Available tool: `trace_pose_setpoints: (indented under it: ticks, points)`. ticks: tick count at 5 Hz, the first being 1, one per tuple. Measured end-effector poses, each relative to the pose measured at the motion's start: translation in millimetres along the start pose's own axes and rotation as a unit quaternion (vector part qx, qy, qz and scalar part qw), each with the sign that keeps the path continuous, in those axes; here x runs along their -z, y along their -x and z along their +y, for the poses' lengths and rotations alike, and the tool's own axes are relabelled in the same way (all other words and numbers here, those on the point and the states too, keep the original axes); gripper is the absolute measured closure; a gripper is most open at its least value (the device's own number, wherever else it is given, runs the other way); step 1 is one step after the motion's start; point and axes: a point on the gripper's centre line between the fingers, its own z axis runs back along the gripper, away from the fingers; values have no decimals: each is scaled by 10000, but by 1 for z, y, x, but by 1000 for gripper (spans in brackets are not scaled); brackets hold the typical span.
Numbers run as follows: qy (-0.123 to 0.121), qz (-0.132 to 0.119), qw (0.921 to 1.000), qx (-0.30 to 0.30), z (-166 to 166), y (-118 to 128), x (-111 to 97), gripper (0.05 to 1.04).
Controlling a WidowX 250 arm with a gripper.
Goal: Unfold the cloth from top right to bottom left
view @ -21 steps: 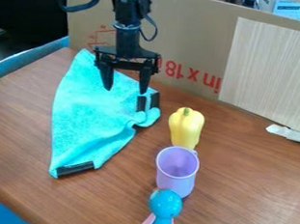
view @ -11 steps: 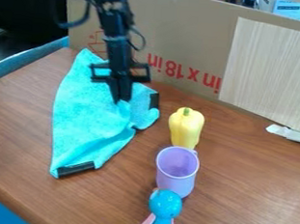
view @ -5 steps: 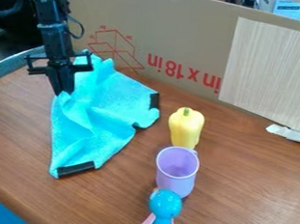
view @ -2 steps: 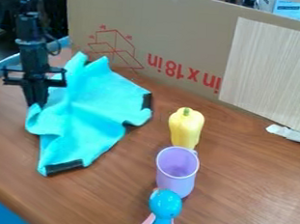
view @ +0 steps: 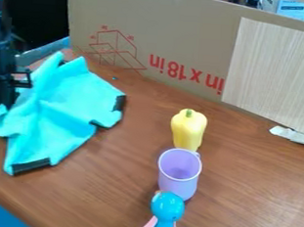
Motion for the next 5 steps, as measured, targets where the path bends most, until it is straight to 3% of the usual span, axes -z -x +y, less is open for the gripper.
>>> trace_pose_setpoints:
  ticks: [1, 3, 4, 5]
  points:
    - [276, 27, 9995, 155, 16, 8, 1, 1021]
    - [793, 108, 9956, 479, 27, 24, -27, 1021]
    - [911, 62, 9948, 458, 38, 22, -44, 1021]
    - [628, -14, 9980, 107, 55, 15, -50, 1021]
